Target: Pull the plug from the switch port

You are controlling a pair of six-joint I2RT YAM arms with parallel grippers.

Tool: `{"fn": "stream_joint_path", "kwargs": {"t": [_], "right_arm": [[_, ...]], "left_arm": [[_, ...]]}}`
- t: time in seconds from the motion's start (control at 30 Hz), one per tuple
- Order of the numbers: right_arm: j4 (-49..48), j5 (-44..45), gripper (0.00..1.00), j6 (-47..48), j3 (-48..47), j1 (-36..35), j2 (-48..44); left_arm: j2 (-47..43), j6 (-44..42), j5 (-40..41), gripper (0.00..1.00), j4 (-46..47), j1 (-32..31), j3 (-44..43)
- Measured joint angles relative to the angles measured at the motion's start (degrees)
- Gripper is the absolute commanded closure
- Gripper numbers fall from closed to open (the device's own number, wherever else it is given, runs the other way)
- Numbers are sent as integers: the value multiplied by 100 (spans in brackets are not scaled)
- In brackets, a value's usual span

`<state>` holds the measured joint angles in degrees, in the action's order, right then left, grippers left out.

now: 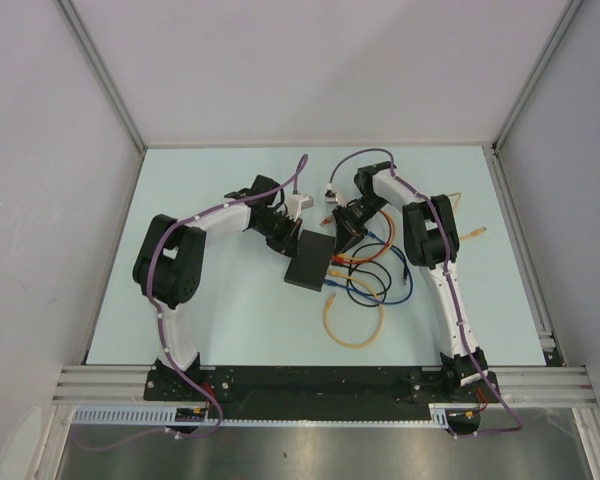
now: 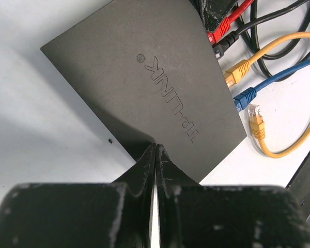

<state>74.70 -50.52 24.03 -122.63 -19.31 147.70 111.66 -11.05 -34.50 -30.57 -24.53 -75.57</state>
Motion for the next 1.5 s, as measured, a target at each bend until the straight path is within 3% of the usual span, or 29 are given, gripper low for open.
{"fn": "stream_joint_path", "kwargs": {"t": [0.13,0.43,0.77,1.03,1.3,1.5], "right_arm": [[-48,72,96,-92,46,11,-44],[-474,208,97,-306,470,0,-339],[240,155,100,155,-267,-11,87],[-356,28,100,149,780,57,-446],[175,278,100,243,-42,61,-96],[-101,210,100,258,417,39,-299]], "left_arm": [[0,-2,11,95,2,-7,2],[-2,-15,31,95,2,-17,2],[-2,-55,35,95,17,-28,2],[-2,-57,31,95,52,-66,2],[-2,-59,63,95,151,-70,2],[-2,-59,74,95,162,-74,2]]}}
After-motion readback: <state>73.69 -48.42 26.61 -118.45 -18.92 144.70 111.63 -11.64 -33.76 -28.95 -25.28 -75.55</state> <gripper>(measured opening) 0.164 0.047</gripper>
